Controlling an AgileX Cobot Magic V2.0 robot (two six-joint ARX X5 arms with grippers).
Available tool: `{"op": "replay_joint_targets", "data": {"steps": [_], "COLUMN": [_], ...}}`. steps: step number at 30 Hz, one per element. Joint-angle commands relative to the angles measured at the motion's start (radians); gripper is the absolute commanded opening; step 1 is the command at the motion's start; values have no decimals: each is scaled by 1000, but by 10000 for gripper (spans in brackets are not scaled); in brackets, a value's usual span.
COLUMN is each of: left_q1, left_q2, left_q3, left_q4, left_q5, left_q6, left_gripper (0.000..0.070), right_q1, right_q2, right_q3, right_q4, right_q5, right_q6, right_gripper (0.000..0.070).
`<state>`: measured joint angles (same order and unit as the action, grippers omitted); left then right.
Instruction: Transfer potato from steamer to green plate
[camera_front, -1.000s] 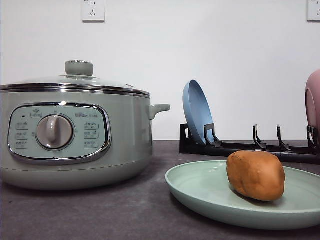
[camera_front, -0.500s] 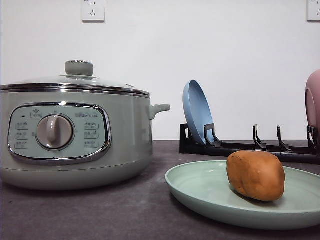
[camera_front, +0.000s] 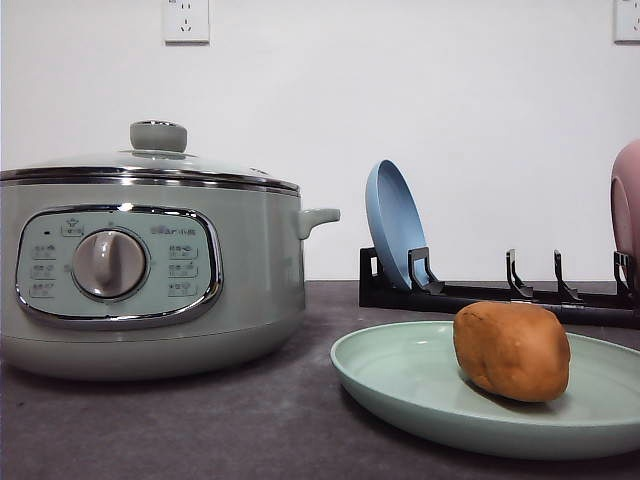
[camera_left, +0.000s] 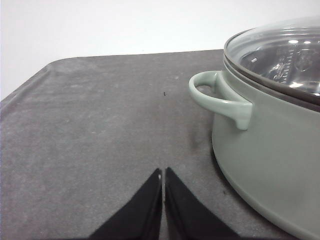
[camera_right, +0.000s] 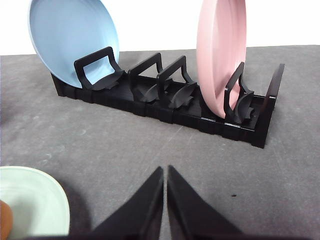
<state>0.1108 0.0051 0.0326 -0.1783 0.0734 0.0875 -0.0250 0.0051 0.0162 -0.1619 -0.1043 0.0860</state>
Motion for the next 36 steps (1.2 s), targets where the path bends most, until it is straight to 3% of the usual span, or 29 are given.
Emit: {"op": "replay_joint_targets", "data": {"steps": [1,36], "left_q1": [3,3], "left_q2": [-2,-2], "left_q3": [-21,-21], "left_q4": [-8,-8], "left_q5": [-3,-3], "left_q6": [0,0], "left_gripper": [0,0], "right_q1": [3,3], "right_q2": [-2,-2], "right_q3": [-5,-5], "right_q4": [5,5], "right_q5": [0,0], "right_q6": [11,11], "right_gripper": [0,0]}}
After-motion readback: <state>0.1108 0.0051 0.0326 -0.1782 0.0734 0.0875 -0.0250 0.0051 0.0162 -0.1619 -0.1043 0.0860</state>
